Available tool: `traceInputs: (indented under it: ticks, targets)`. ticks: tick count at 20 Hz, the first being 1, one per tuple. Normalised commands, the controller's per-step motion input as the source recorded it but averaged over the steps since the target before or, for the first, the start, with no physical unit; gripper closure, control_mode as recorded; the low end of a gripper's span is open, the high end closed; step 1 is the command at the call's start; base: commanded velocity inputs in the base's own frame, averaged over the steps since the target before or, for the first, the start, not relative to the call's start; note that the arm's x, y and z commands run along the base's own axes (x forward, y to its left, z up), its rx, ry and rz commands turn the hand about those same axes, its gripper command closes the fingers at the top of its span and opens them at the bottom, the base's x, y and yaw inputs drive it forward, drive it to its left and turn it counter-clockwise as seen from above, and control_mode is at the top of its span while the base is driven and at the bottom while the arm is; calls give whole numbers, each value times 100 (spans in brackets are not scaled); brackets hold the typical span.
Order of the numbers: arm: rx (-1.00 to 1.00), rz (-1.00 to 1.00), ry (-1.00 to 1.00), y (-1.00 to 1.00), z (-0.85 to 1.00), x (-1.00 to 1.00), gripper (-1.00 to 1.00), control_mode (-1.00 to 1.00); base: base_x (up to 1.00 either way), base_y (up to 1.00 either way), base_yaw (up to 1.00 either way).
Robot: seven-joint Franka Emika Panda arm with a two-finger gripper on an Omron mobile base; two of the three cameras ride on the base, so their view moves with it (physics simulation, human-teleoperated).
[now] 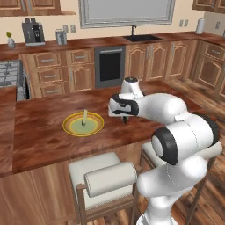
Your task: Retrieve the butter from the fridge and place it on a plate on the dining table. Then retrieve the butter knife by the fridge and place it near the plate.
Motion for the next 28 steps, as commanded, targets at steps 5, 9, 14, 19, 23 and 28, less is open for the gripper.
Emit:
traceInputs:
  ticks: [5, 9, 14, 19, 23, 28]
  targets:
    - [0, 0, 16, 0, -16, 93, 100, -100, 0, 0, 0]
    - [0, 0, 0, 0, -23, 62, 100, -100, 0, 0, 0]
    - [-5, 0, -8, 0, -48, 57, 100, -100, 0, 0, 0]
    - [-6, 3, -1, 0, -59, 22, 100, -100, 0, 0, 0]
    - [-3, 1, -5, 0, -65, 11, 100, -100, 0, 0, 0]
    - [0, 0, -3, 0, -48, 17, 100, -100, 0, 0, 0]
